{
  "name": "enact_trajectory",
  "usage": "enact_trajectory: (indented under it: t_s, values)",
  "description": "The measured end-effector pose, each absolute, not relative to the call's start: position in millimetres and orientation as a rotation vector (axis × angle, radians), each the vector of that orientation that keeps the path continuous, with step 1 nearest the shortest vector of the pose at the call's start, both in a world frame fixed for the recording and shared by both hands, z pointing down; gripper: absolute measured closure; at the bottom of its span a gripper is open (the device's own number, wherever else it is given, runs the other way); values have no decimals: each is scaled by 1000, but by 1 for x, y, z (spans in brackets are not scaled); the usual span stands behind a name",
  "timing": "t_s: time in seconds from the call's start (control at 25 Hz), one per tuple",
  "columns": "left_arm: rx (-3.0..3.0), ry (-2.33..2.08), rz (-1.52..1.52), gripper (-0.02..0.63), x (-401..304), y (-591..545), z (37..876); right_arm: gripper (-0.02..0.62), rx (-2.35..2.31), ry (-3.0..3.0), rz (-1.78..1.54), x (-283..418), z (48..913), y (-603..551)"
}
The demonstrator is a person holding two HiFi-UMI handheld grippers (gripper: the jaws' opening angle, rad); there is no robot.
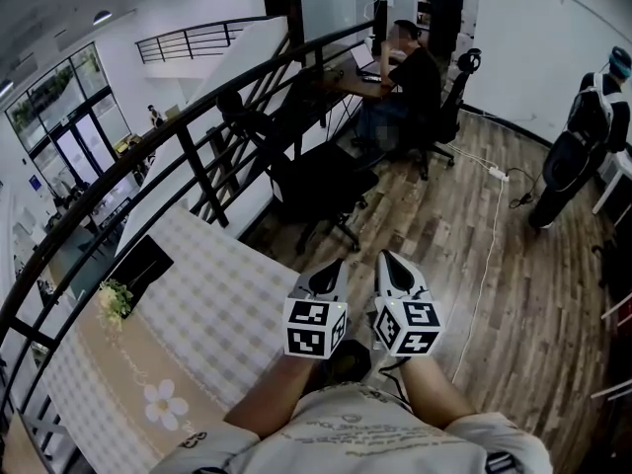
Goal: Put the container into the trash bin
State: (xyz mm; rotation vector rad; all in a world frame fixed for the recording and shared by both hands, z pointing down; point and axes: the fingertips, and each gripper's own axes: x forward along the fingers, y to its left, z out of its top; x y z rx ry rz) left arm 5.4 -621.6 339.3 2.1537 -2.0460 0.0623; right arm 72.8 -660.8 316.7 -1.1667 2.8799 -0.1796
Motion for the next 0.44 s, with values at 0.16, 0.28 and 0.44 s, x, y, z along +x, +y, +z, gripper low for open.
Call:
enact_trajectory:
  t_s: [0.16,0.28,0.44]
  values:
    - [2150,-2029,50,600,3,-622,339,594,-1174,2904,-132,67,321,-658]
    - [2141,-2034,53,601,-1,-620,339,594,-1158,2908,-141,63,321,-656]
    - [2129,-2018,33,600,-6,-618,341,594,-1150,2918,-140,58,323,-656]
